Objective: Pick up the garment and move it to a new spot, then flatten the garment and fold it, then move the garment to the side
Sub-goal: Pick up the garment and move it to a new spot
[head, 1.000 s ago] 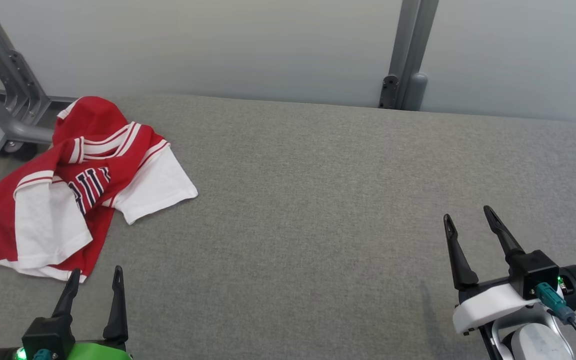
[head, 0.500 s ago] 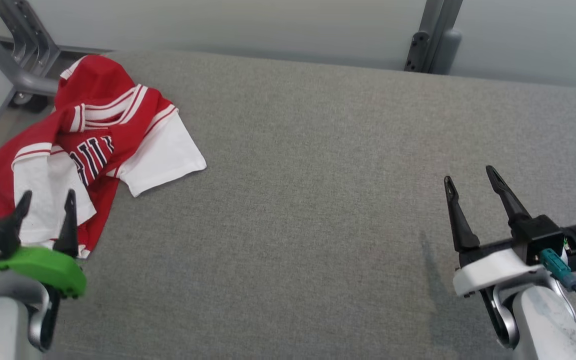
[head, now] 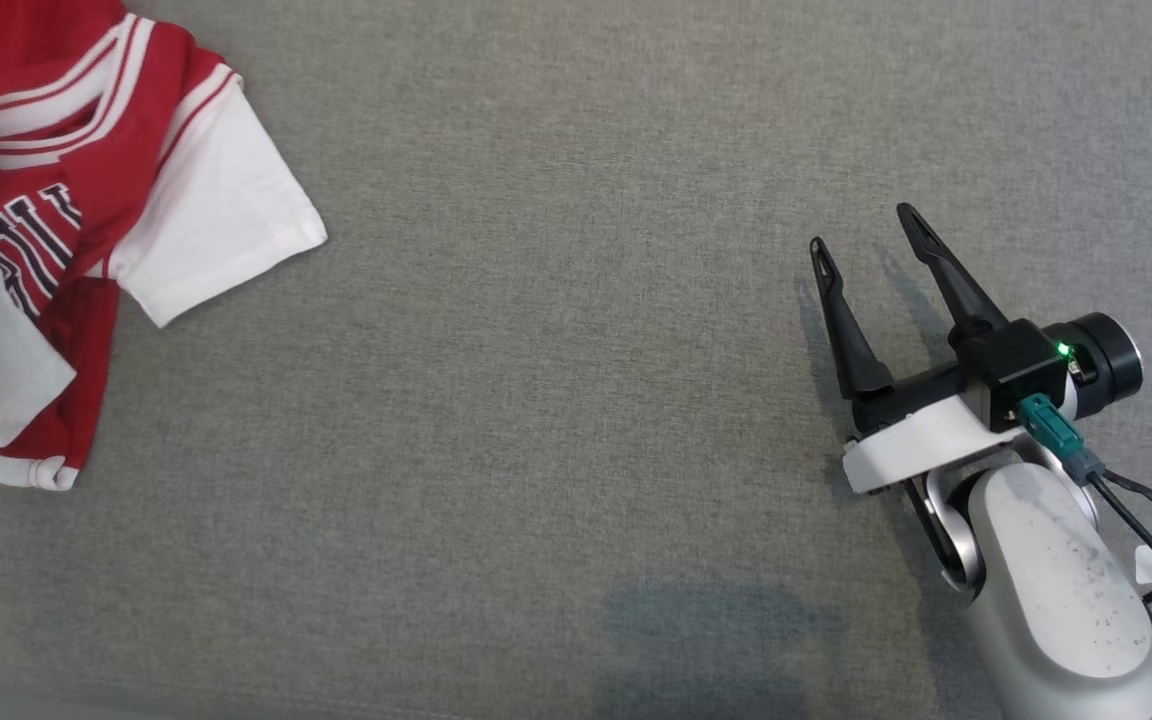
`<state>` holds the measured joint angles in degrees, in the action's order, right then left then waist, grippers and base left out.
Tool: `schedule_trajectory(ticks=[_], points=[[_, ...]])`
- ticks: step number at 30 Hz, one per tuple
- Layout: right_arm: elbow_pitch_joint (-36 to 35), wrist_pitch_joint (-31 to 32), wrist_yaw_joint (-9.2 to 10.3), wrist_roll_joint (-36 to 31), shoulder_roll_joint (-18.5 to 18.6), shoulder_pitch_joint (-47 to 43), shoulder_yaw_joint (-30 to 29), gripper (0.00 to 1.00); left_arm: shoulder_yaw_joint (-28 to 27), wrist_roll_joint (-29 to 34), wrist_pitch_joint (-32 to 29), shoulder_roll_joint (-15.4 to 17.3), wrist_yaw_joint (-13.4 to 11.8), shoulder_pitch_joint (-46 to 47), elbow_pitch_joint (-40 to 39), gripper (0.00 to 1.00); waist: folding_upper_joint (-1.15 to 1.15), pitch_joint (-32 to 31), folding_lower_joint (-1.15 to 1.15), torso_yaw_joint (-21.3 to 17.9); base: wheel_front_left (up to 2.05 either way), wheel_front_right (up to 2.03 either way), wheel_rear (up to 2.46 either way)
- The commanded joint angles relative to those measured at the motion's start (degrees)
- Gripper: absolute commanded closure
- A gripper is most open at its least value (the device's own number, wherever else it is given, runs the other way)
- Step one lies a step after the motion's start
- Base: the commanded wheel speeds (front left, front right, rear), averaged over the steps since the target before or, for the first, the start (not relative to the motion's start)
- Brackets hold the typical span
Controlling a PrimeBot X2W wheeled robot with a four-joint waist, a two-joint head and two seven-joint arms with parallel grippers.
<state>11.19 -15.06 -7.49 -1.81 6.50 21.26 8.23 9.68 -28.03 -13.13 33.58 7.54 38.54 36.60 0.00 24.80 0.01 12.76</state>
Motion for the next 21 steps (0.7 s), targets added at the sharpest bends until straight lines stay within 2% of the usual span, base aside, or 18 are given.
schedule_trajectory(ticks=[1, 6, 7, 8, 10, 14, 21], points=[[0.0, -0.2, 0.0, 0.0, -0.1, 0.9, 0.4, 0.0, 0.8, -1.6, -0.7, 1.3, -0.1, 1.5, 1.7, 0.0, 0.0, 5.8, -0.01, -4.3, 0.0, 0.0, 0.0], [-0.2, -0.2, 0.0, 0.5, -0.7, 1.5, 0.8, 0.0, 5.1, -5.7, -1.4, 3.7, -0.1, 2.8, 6.1, 0.0, 0.0, 6.1, -0.01, -6.9, 0.0, 0.0, 0.0], [-0.4, -0.2, 0.0, 0.6, -0.8, 1.2, 0.7, 0.0, 6.0, -7.1, -1.2, 3.9, -0.1, 2.8, 6.4, 0.04, 0.0, 6.0, -0.01, -7.1, 0.0, 0.0, 0.0], [-0.4, -0.2, 0.0, 0.6, -0.8, 0.8, 0.5, 0.0, 7.5, -7.5, -0.9, 4.2, -0.1, 2.9, 6.2, 0.52, 0.0, 5.8, -0.01, -7.3, 0.0, 0.0, 0.0], [-0.3, -0.2, 0.0, 0.6, -0.7, 0.1, 0.0, 0.0, 10.1, -9.4, 0.0, 4.7, -0.1, 2.8, 5.5, 1.0, 0.0, 5.3, -0.01, -7.3, 0.0, 0.0, 0.0], [0.3, -0.2, 0.0, 0.8, -0.8, -1.0, -0.7, 0.0, 15.2, -13.3, 1.0, 5.9, 0.1, 3.0, 3.5, 1.0, 0.0, 3.4, -0.01, -6.8, 0.0, 0.0, 0.0], [1.1, -0.2, 0.0, 2.0, -1.8, -3.0, -0.9, 0.0, 17.7, -18.3, 8.0, 12.1, -0.1, 5.4, -2.6, 1.0, 0.0, -2.4, -0.01, -6.0, 0.0, 0.0, 0.0]])
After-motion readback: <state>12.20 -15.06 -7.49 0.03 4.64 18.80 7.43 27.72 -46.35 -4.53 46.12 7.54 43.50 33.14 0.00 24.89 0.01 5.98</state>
